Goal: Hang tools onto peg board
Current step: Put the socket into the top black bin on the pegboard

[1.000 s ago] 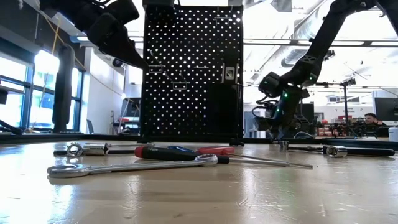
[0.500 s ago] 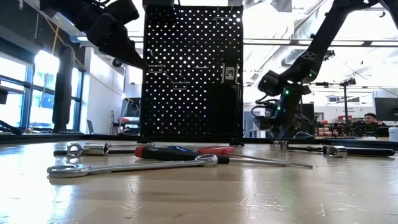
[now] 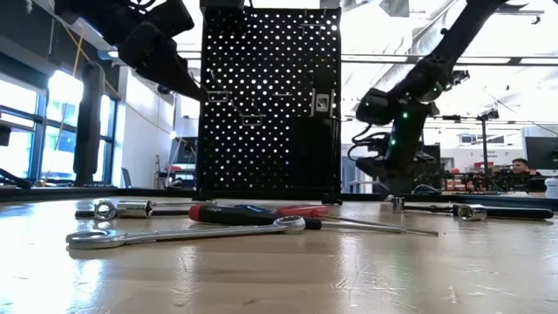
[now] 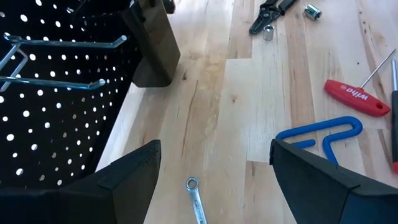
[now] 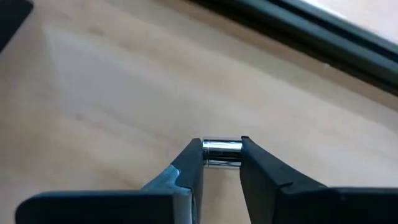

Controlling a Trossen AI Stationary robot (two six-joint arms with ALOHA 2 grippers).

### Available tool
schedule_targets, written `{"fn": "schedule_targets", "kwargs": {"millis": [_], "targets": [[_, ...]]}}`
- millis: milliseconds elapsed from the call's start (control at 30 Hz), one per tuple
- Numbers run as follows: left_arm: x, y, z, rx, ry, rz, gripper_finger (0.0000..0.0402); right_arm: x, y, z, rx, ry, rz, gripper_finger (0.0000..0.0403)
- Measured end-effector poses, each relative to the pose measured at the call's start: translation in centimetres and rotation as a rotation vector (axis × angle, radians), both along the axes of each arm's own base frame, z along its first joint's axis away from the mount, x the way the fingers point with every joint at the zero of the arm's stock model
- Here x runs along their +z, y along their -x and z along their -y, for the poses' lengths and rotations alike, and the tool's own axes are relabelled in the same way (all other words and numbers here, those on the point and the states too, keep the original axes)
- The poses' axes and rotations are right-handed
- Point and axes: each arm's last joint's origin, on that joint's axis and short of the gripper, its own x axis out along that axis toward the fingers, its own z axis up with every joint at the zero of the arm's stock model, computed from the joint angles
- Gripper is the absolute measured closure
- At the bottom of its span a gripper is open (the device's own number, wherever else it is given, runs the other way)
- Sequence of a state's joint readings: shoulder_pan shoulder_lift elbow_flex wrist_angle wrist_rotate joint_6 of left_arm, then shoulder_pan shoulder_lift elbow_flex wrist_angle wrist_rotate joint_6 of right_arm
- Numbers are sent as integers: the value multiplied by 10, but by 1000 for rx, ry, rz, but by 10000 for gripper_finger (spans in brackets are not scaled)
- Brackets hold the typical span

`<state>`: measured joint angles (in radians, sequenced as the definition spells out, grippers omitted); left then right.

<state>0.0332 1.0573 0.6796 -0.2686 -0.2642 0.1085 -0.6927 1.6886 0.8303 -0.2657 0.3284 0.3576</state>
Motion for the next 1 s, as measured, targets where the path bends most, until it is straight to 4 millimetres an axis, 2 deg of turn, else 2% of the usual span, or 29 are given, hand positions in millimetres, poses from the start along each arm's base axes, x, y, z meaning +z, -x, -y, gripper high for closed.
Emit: {"fn": "schedule_targets", "kwargs": {"millis": [233,567,1000], "targets": [[0,0,0,1,-20,-12,108,18,-3,-22,45,17,-35,330],[0,1,-1,10,-48,-16,108,54,2,-53,104,45,-5,330],[0,1,-1,12,-49,-16,108,98,6,-103,233,84,156,330]]}}
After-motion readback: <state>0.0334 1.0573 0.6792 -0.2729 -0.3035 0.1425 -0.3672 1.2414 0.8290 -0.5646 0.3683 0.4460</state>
